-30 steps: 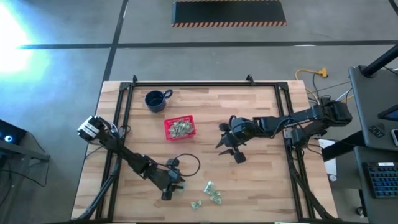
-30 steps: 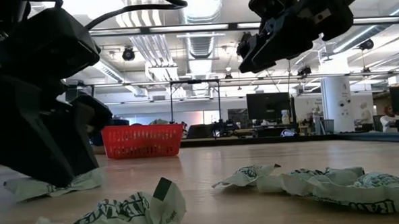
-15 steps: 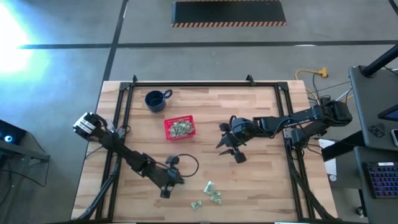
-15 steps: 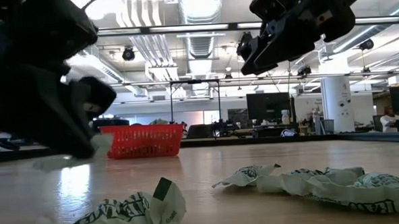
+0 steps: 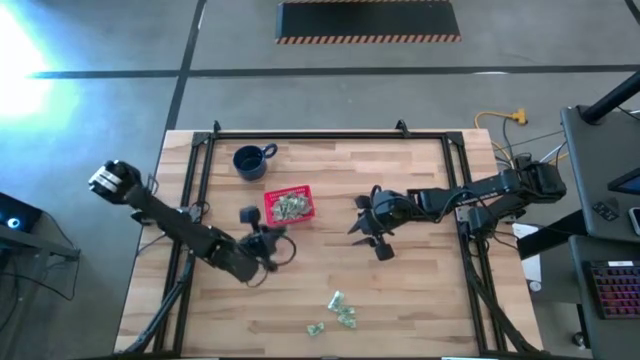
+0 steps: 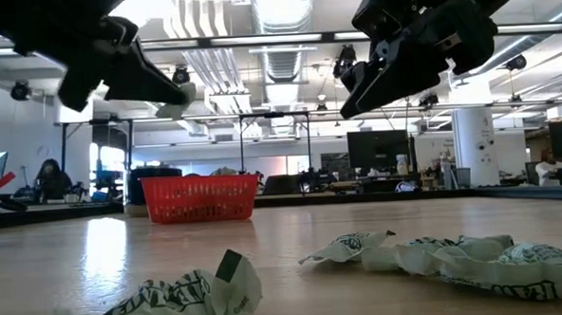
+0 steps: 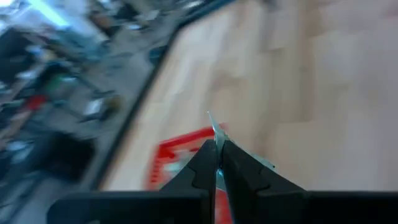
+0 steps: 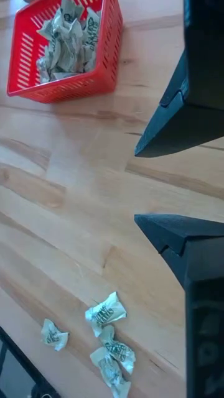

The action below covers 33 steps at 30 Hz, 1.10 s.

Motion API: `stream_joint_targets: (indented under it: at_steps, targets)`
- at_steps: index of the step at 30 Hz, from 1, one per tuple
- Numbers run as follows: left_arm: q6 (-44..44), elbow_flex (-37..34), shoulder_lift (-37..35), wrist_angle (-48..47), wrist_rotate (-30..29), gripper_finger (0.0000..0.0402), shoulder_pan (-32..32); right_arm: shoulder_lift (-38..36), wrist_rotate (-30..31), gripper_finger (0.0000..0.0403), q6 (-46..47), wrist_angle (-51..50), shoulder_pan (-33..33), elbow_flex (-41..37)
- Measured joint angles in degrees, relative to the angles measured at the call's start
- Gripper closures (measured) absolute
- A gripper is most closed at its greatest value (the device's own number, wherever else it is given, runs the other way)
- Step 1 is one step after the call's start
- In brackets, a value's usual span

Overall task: Pick and place items into bin
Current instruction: Put the green stevia packet into the red bin

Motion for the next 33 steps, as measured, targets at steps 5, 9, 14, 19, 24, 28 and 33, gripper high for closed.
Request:
stream_joint_targets:
  at_steps: [5, 9, 14, 19, 24, 28, 33]
  targets:
    - [0.2, -1.4, -4.4, -5.2, -3.1, 0.0398, 6.3, 0.0, 0.0, 0.0255, -0.3, 0.1, 0.0, 0.0]
    - [0.5, -3.4, -5.7, -5.2, 1.3, 0.0398, 12.9, 0.0, 0.0, 0.0254, -0.5, 0.1, 0.0, 0.0]
    - [0.4, -5.5, -6.0, -5.3, 11.4, 0.0398, 21.8, 0.0, 0.0, 0.0255, -0.5, 0.1, 0.0, 0.0]
    - [1.9, -5.6, -6.0, -5.1, 16.5, 0.0387, 26.6, 0.0, 0.0, 0.0255, -0.3, 0.0, 0.0, -0.1]
    - [3.4, -5.1, -6.0, -5.0, 17.6, 0.0325, 27.6, 0.0, 0.0, 0.0255, 0.5, 0.1, 0.0, -0.8]
    - [3.4, -5.0, -6.3, -5.1, 17.6, 0.0269, 27.6, 0.9, -0.8, 0.0255, 2.4, 1.7, 0.0, -1.9]
    - [2.9, -4.6, -7.9, -5.2, 19.7, 0.0227, 26.9, 7.0, -8.9, 0.0255, 3.3, 12.6, 1.8, -3.0]
